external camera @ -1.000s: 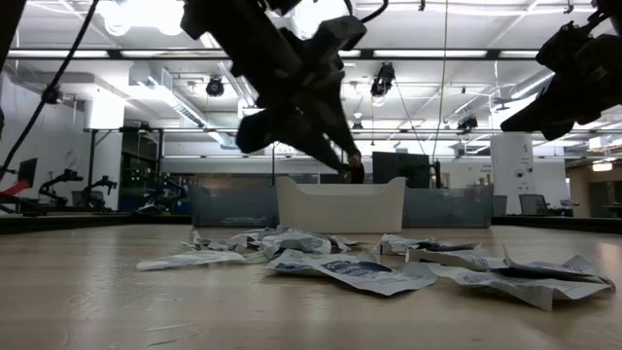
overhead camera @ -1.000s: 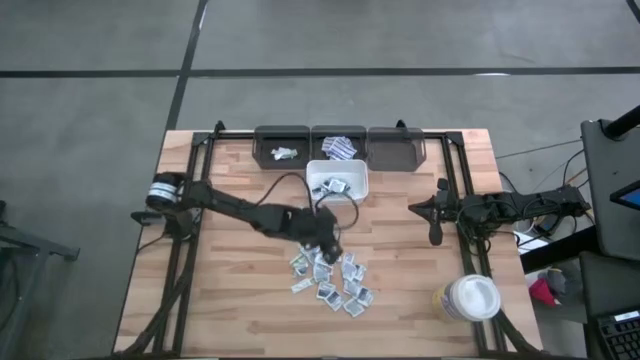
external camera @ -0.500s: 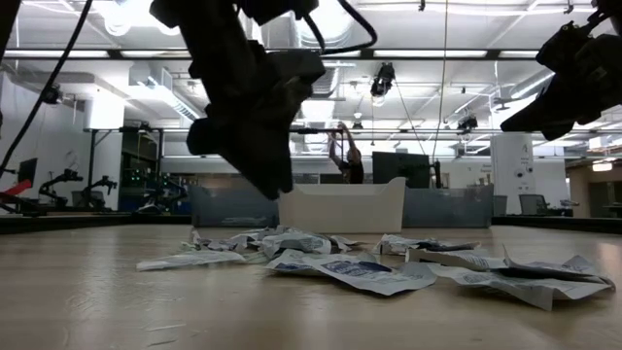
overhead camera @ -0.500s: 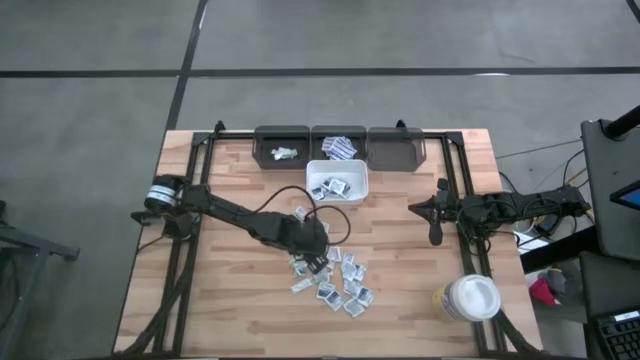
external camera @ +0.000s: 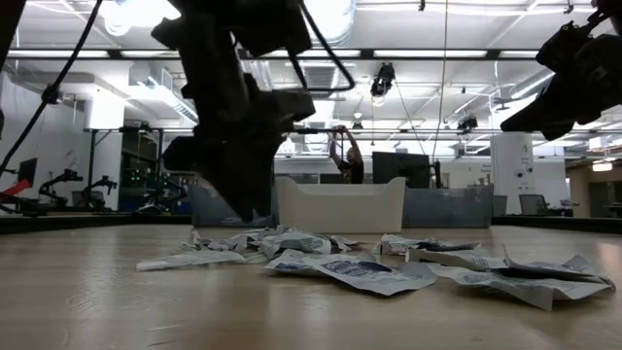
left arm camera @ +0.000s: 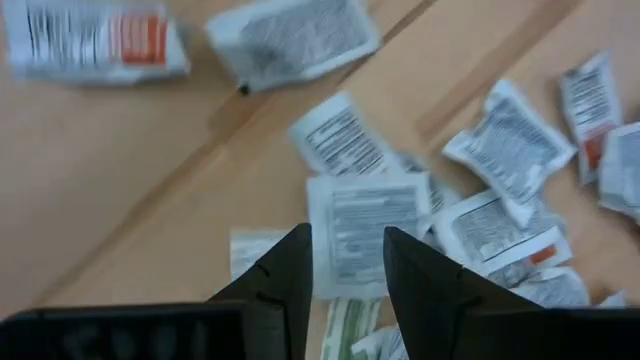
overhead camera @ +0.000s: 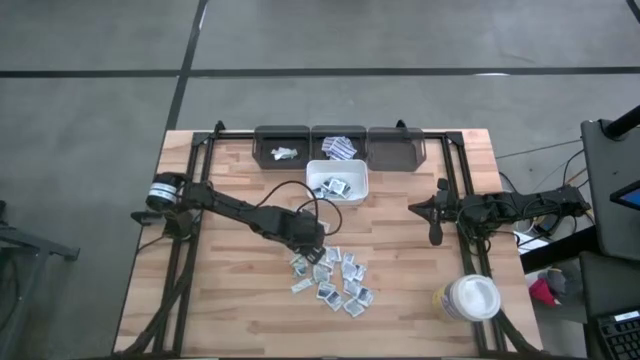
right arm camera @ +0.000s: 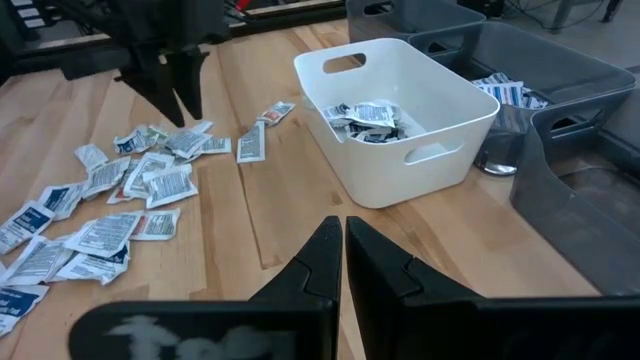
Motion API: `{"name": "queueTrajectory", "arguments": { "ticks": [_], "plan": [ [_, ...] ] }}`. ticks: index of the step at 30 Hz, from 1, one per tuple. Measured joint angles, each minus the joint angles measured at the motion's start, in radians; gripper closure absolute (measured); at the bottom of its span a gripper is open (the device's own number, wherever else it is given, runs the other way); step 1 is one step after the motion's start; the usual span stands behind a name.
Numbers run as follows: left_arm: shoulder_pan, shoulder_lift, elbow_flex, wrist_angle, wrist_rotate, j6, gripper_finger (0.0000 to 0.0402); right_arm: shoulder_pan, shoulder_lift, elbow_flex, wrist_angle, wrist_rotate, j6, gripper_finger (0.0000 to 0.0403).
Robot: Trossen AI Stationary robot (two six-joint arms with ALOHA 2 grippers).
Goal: Pick & Place First Aid Supplies
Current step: Put the blue alcohol pad into the white bin
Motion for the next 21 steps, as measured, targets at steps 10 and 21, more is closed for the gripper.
{"name": "queueTrajectory", "arguments": {
  "ticks": [10, 21],
  "plan": [
    [0.007, 0.001, -0.046, 0.048, 0.046, -0.055, 0.0275, 0.0, 0.0, 0.0, 0.0, 0.0, 0.0, 0.0385],
    [0.01, 0.001, -0.068, 0.087, 0.047, -0.01, 0.0275, 0.0, 0.0, 0.0, 0.0, 0.0, 0.0, 0.0385]
  ]
}}
